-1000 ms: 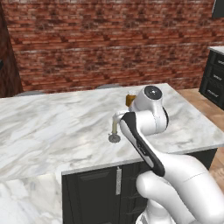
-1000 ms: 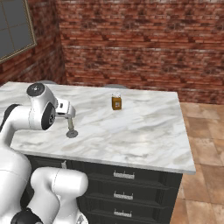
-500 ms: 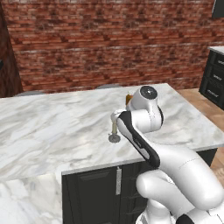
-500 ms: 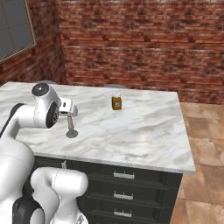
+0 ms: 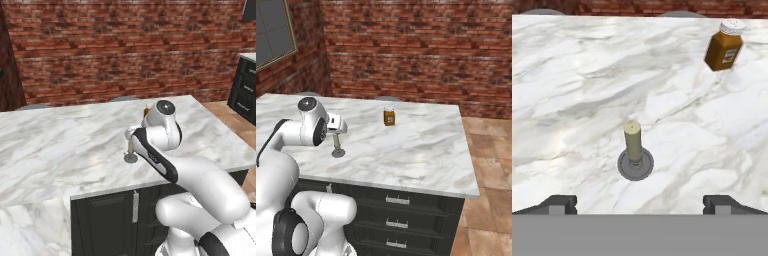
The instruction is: Pick the candle and candle from the dining table and place them in the open cabinet. Close the cabinet after placing the objects.
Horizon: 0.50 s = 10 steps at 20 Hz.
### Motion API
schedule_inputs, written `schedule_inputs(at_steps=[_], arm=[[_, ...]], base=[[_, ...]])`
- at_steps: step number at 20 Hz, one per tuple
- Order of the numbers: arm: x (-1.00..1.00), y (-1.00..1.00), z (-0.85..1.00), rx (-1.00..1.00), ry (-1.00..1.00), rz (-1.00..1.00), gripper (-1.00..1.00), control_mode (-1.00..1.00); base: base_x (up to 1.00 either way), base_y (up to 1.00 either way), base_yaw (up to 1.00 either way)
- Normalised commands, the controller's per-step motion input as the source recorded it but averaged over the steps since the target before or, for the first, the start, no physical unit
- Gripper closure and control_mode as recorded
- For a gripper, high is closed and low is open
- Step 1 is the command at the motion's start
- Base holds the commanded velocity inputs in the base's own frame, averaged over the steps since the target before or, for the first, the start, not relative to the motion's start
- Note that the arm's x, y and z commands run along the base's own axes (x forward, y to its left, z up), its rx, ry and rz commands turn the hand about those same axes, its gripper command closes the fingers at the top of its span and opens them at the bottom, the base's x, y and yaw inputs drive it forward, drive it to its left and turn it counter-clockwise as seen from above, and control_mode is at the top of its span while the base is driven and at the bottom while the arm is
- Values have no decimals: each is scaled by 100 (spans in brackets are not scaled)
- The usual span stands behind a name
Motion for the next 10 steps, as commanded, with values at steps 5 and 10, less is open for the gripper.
schedule_inputs(at_steps=[5, 10], arm=[[16, 5, -14, 0, -1, 0, -100, -100], [19, 10, -15, 0, -1, 0, -100, -100]], base=[[0, 0, 0], [0, 0, 0]])
